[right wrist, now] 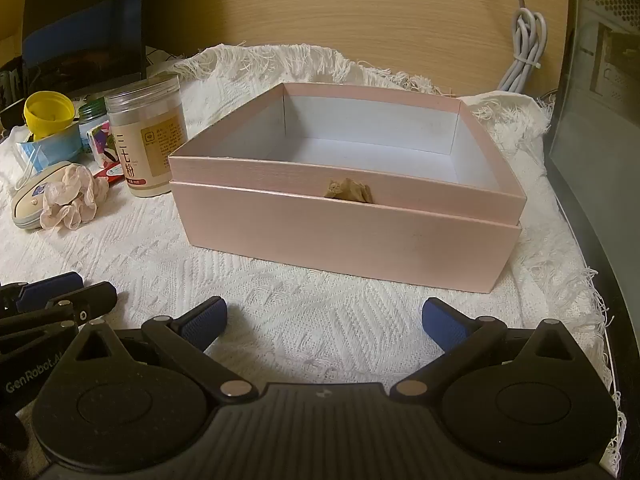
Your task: Organize soft objects
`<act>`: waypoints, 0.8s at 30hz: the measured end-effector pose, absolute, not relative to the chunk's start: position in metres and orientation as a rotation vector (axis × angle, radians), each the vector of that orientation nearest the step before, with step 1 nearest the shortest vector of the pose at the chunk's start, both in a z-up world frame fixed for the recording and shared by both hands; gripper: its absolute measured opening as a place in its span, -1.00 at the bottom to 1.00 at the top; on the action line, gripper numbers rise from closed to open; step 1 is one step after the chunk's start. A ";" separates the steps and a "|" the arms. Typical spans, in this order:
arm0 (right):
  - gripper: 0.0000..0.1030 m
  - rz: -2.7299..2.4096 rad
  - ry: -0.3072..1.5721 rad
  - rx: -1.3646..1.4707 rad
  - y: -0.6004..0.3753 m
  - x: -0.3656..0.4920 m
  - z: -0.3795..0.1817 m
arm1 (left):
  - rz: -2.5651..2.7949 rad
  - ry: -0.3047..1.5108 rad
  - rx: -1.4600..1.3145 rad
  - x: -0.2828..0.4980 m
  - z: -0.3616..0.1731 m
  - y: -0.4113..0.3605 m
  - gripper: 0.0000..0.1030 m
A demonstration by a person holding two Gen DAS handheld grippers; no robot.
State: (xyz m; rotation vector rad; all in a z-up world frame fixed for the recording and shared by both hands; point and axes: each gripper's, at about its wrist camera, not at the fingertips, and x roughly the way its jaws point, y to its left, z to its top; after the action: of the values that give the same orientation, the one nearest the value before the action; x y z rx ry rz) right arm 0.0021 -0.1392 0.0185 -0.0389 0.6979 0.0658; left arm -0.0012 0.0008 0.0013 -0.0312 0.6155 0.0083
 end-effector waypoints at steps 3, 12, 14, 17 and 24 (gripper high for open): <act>1.00 0.066 0.698 -0.039 -0.139 0.002 0.019 | 0.010 0.615 -0.026 -0.001 0.001 0.000 -0.34; 1.00 0.066 0.698 -0.039 -0.139 0.002 0.018 | 0.011 0.616 -0.023 -0.002 0.001 0.001 -0.34; 1.00 0.066 0.698 -0.039 -0.139 0.002 0.018 | 0.011 0.616 -0.022 -0.002 0.001 0.000 -0.34; 1.00 0.066 0.698 -0.039 -0.139 0.002 0.018 | 0.012 0.616 -0.021 -0.002 0.001 0.000 -0.34; 1.00 0.066 0.698 -0.039 -0.139 0.002 0.018 | 0.012 0.616 -0.020 -0.002 0.000 0.000 -0.34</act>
State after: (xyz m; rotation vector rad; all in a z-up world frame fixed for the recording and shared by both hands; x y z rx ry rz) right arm 0.0020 -0.1392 0.0183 -0.0391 0.6979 0.0657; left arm -0.0022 0.0001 0.0005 -0.0196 0.6156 0.0122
